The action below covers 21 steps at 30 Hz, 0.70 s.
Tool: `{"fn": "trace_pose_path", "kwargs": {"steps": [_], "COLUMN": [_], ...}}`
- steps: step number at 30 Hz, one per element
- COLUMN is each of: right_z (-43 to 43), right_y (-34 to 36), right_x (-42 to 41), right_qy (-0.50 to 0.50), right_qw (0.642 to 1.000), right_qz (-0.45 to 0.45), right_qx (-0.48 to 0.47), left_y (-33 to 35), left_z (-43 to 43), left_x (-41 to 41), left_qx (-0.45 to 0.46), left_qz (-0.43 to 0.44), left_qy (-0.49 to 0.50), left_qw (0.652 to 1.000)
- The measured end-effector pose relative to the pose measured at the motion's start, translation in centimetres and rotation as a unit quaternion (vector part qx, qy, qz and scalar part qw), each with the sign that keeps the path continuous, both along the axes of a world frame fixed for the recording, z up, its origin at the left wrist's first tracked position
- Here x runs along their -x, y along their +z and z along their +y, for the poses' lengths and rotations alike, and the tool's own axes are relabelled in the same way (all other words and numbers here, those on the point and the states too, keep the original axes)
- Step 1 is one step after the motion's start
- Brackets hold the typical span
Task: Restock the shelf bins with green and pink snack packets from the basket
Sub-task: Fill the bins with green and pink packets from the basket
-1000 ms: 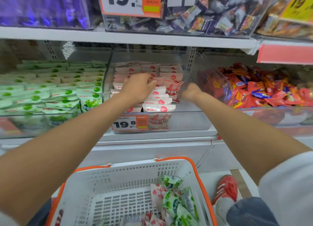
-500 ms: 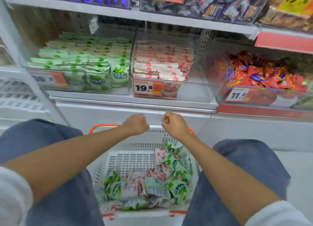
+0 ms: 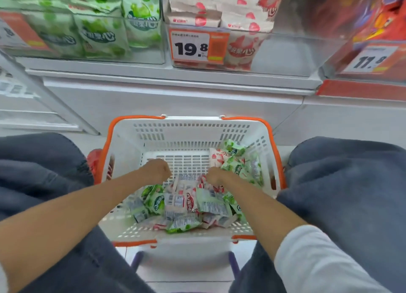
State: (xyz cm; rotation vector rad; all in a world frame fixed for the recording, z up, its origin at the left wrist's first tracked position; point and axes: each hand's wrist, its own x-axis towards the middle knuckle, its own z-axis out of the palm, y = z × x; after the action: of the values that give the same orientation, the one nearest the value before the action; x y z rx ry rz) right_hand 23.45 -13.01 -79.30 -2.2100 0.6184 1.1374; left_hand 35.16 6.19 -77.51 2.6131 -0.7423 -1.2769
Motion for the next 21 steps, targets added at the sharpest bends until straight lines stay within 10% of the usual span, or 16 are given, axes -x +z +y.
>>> {"fn": "trace_pose_path", "kwargs": {"steps": [12,21], "right_z": [-1.9,-5.0], "right_y": [-0.2,9.4], "right_x": [0.3,-1.7], "right_qy": [-0.116,-0.393], "right_qw": [0.990,0.829], "right_qz": [-0.073,-0.318], "right_qx": [-0.035,-0.240], "left_y": [0.8,6.5], "left_z": [-0.9,-6.7], "left_x": [1.1,2.4], "left_qx": [0.049,0.315], "left_qz": [0.052,0.067], "left_qy": [0.069,0.164], "left_qw": [0.995,0.932]}}
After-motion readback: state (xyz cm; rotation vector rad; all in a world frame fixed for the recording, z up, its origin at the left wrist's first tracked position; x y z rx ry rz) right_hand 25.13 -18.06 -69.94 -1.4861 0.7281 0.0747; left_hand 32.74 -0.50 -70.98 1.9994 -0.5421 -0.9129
